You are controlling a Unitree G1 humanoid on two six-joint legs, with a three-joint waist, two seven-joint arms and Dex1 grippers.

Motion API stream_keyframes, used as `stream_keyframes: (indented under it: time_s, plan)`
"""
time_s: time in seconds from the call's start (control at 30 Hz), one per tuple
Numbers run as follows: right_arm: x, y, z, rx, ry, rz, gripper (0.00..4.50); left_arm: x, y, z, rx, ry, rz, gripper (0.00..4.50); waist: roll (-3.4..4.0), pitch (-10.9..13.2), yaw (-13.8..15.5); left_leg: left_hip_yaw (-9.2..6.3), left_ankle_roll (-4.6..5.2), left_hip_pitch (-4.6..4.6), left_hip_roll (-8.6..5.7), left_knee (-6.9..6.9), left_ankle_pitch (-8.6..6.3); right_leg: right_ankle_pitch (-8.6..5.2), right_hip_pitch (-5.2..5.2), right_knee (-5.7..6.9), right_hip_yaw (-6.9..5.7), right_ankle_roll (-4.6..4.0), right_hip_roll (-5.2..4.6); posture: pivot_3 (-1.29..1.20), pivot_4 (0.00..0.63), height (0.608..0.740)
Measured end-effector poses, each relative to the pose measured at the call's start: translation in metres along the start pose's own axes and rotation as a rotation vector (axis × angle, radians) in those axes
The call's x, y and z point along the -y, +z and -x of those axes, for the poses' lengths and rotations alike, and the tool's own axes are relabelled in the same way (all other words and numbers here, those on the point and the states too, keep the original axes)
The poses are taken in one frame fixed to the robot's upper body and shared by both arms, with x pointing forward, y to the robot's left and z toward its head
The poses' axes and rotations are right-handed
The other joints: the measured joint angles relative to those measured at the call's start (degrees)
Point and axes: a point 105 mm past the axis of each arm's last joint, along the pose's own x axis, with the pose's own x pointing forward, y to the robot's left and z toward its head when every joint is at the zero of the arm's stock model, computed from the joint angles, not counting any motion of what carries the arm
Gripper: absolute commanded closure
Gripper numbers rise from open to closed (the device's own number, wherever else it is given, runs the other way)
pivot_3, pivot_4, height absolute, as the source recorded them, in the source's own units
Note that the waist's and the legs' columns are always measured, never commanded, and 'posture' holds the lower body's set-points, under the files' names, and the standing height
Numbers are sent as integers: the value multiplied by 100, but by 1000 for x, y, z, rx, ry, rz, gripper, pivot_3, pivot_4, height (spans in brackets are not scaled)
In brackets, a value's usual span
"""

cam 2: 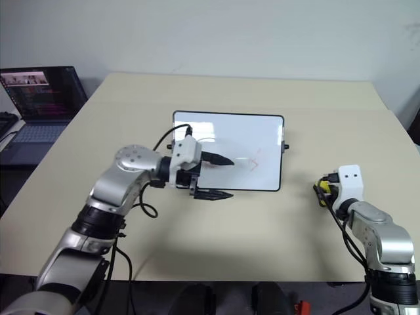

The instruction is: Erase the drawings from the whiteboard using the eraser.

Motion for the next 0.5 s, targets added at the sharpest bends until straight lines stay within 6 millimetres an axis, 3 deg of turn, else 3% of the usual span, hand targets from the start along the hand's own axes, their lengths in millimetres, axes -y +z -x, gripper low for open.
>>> stream_keyframes:
  time_s: [0.13,0.33,0.5]
  plan:
    - [-15,20,19,99,72,31,3321,5,-8,16,-22,56,51,0,1,1,1,-5,0,-2,1,0,0,0,0,-1,-3,0,-1,0,150,740]
    - [-67,69,65,265,294,241,3324,11,-23,49,-59,217,177,0,6,5,-46,-9,-1,6,6,0,0,-3,3,0,-7,4,-22,0,150,740]
    - [-110,93,69,351,442,338,3324,11,-26,66,-60,299,237,0,0,8,-81,-11,-1,9,3,2,1,-6,6,5,-9,11,-23,0,150,740]
